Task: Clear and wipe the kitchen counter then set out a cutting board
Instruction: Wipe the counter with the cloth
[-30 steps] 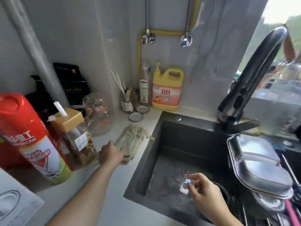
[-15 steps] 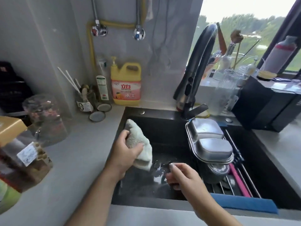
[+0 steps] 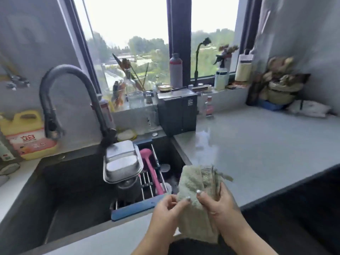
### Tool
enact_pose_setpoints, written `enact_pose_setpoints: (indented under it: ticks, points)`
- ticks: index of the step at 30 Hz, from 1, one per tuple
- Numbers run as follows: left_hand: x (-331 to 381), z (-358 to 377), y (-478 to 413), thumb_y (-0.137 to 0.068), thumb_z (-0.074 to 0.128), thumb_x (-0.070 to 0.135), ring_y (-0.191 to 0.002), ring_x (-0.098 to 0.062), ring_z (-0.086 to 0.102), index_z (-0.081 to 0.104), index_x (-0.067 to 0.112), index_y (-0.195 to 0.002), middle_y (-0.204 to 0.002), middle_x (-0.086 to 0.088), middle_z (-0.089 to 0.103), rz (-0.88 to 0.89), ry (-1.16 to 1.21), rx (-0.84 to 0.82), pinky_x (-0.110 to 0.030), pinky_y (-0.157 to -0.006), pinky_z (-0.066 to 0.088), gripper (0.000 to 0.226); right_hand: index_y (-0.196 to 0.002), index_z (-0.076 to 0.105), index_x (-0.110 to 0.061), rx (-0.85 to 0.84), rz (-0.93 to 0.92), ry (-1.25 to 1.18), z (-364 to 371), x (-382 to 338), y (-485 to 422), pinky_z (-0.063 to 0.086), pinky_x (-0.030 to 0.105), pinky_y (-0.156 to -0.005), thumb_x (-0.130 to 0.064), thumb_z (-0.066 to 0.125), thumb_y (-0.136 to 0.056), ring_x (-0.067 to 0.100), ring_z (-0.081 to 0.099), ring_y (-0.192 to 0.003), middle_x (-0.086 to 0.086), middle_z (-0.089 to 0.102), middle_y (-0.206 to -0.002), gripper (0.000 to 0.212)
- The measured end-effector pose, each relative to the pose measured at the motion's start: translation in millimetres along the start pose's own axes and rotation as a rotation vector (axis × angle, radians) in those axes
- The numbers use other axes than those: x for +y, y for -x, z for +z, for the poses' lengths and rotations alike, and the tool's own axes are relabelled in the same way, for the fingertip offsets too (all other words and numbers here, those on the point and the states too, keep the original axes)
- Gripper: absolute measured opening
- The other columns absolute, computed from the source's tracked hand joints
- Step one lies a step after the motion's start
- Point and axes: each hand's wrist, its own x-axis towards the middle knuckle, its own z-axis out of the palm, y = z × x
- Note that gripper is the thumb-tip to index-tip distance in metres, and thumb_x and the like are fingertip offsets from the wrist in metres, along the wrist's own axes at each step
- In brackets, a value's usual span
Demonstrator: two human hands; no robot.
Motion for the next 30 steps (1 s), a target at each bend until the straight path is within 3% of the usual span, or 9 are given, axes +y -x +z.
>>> enact_pose_setpoints:
  ticks: [4, 7, 9, 14, 18, 21, 25, 28, 30]
  points:
    - [-9.3, 111.5, -3.4, -0.072, 0.066, 0.032, -0.086, -0.025, 0.071, 0.068, 0.011, -0.095, -0.094, -0.011, 0.075, -0.13, 0.144, -0.252, -0.033, -0.066, 0.057, 0.031, -0.107, 0.06, -0.022, -0.012, -0.007, -0.011, -107.5, -15.9, 17.3, 0.058, 0.032, -0.075, -0.002, 0.058, -0.086, 0.019, 0.071, -0.09, 0.003, 0.075, -0.097, 0.029]
    - [-23.6, 177.7, -7.1, -0.084, 0.059, 0.023, -0.09, -0.03, 0.07, 0.058, 0.015, -0.108, -0.098, -0.013, 0.074, -0.116, 0.125, -0.266, -0.036, -0.066, 0.058, 0.026, -0.109, 0.061, -0.022, 0.016, 0.012, -0.043, -171.9, -18.4, 28.7, 0.058, 0.028, -0.078, -0.003, 0.057, -0.088, 0.016, 0.07, -0.095, 0.002, 0.074, -0.103, 0.029]
    - [-33.1, 213.6, -12.2, -0.086, 0.058, 0.018, -0.082, -0.029, 0.071, 0.055, 0.021, -0.105, -0.092, -0.011, 0.074, -0.066, 0.046, -0.207, -0.036, -0.062, 0.057, 0.019, -0.109, 0.061, -0.024, 0.078, 0.039, -0.037, -207.2, -18.5, 32.5, 0.058, 0.025, -0.077, -0.006, 0.058, -0.088, 0.013, 0.07, -0.095, -0.001, 0.075, -0.102, 0.028]
    - [-43.2, 293.3, -39.2, -0.086, 0.058, 0.013, -0.068, -0.028, 0.071, 0.059, 0.023, -0.092, -0.081, -0.013, 0.074, -0.015, -0.049, -0.282, -0.03, -0.052, 0.055, 0.011, -0.108, 0.065, -0.022, 0.281, 0.104, 0.012, -281.6, -21.8, 24.9, 0.054, 0.042, -0.092, -0.015, 0.06, -0.087, 0.017, 0.069, -0.097, 0.001, 0.074, -0.101, 0.022]
    - [-51.4, 354.9, -83.7, -0.083, 0.062, 0.012, -0.062, -0.023, 0.071, 0.059, 0.024, -0.087, -0.073, -0.008, 0.075, 0.002, -0.111, -0.314, -0.027, -0.049, 0.053, 0.013, -0.1, 0.065, -0.028, 0.416, 0.115, 0.129, -339.4, -25.4, -6.0, 0.052, 0.04, -0.093, -0.02, 0.063, -0.085, 0.011, 0.067, -0.096, -0.005, 0.073, -0.099, 0.017]
    - [-61.3, 399.4, -129.9, -0.082, 0.061, 0.002, -0.053, -0.013, 0.068, 0.055, 0.017, -0.089, -0.063, -0.001, 0.074, 0.057, -0.15, -0.342, -0.021, -0.046, 0.051, 0.017, -0.1, 0.063, -0.03, 0.45, 0.125, 0.245, -383.7, -28.0, -48.6, 0.052, 0.03, -0.09, -0.023, 0.066, -0.082, 0.006, 0.065, -0.095, -0.01, 0.072, -0.096, 0.02]
    - [-67.9, 449.5, -197.7, -0.074, 0.066, -0.003, -0.048, 0.0, 0.062, 0.054, 0.02, -0.081, -0.055, 0.014, 0.071, 0.1, -0.227, -0.312, -0.011, -0.05, 0.046, 0.027, -0.114, 0.056, -0.028, 0.496, 0.168, 0.425, -433.0, -36.4, -126.5, 0.045, 0.021, -0.087, -0.021, 0.066, -0.08, 0.006, 0.061, -0.101, -0.018, 0.064, -0.098, 0.037]
    - [-62.3, 479.9, -241.4, -0.072, 0.069, 0.003, -0.049, 0.007, 0.06, 0.053, 0.021, -0.083, -0.055, 0.01, 0.071, 0.065, -0.263, -0.307, -0.008, -0.053, 0.044, 0.026, -0.126, 0.051, -0.016, 0.451, 0.197, 0.507, -465.4, -47.5, -179.8, 0.043, 0.026, -0.098, -0.014, 0.065, -0.08, 0.013, 0.058, -0.111, -0.002, 0.064, -0.116, 0.048]
    - [-55.5, 501.9, -268.8, -0.075, 0.068, 0.008, -0.056, 0.006, 0.062, 0.052, 0.018, -0.092, -0.069, 0.006, 0.07, 0.031, -0.258, -0.317, -0.016, -0.065, 0.049, 0.025, -0.129, 0.048, -0.01, 0.429, 0.199, 0.486, -489.6, -55.4, -211.7, 0.043, 0.031, -0.102, -0.011, 0.063, -0.082, 0.016, 0.058, -0.113, 0.004, 0.062, -0.122, 0.049]
